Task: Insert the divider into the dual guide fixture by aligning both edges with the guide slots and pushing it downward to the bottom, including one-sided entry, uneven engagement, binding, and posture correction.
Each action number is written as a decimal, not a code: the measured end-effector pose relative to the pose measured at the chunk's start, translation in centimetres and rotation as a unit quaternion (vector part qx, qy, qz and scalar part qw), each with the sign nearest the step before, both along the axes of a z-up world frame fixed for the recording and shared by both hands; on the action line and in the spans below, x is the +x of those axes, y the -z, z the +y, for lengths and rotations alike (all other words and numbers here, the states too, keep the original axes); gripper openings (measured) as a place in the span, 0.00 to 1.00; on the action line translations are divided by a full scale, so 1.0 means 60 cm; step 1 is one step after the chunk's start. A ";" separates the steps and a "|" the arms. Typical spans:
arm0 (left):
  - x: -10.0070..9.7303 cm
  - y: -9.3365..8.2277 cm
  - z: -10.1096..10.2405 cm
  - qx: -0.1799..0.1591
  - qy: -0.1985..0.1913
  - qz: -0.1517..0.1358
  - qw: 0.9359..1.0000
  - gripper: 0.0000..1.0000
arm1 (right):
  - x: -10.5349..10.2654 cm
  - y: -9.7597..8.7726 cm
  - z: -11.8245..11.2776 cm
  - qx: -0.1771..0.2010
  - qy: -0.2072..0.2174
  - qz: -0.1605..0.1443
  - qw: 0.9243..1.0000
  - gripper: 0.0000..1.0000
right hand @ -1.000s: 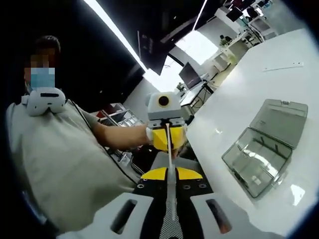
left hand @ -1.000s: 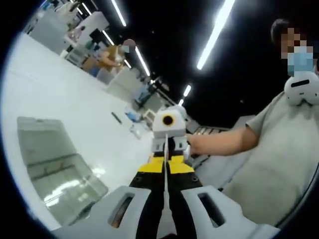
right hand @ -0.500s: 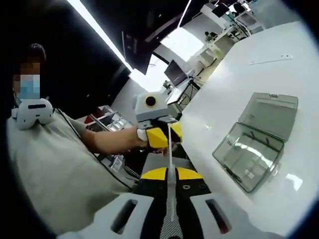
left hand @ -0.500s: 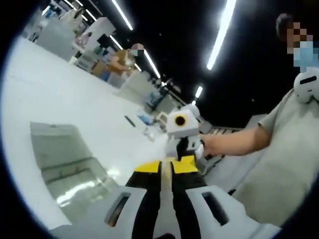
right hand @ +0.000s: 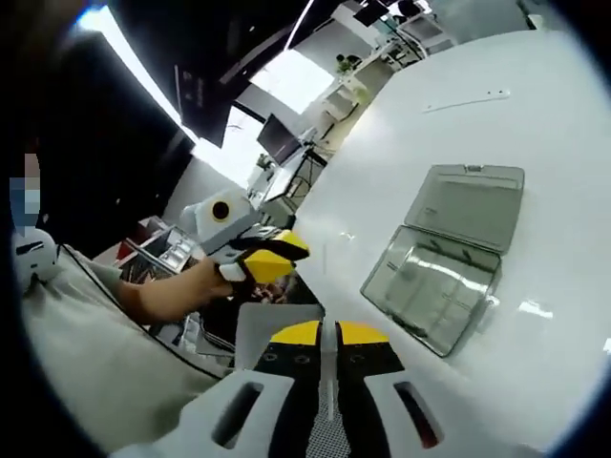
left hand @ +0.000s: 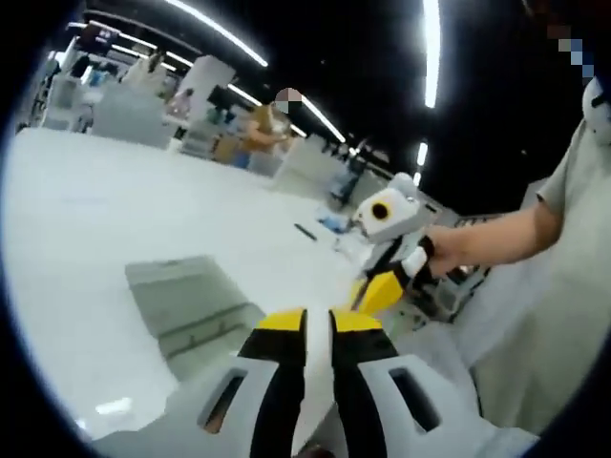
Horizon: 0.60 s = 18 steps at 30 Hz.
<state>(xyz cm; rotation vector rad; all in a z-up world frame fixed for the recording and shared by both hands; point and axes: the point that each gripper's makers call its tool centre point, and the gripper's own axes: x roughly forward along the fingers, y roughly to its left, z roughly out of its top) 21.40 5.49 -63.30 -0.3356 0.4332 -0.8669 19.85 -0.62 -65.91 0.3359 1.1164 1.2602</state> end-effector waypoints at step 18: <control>-0.014 0.046 0.057 0.130 -0.081 -0.031 0.988 0.10 | 0.050 0.043 0.009 -0.145 0.093 0.021 0.985 0.00</control>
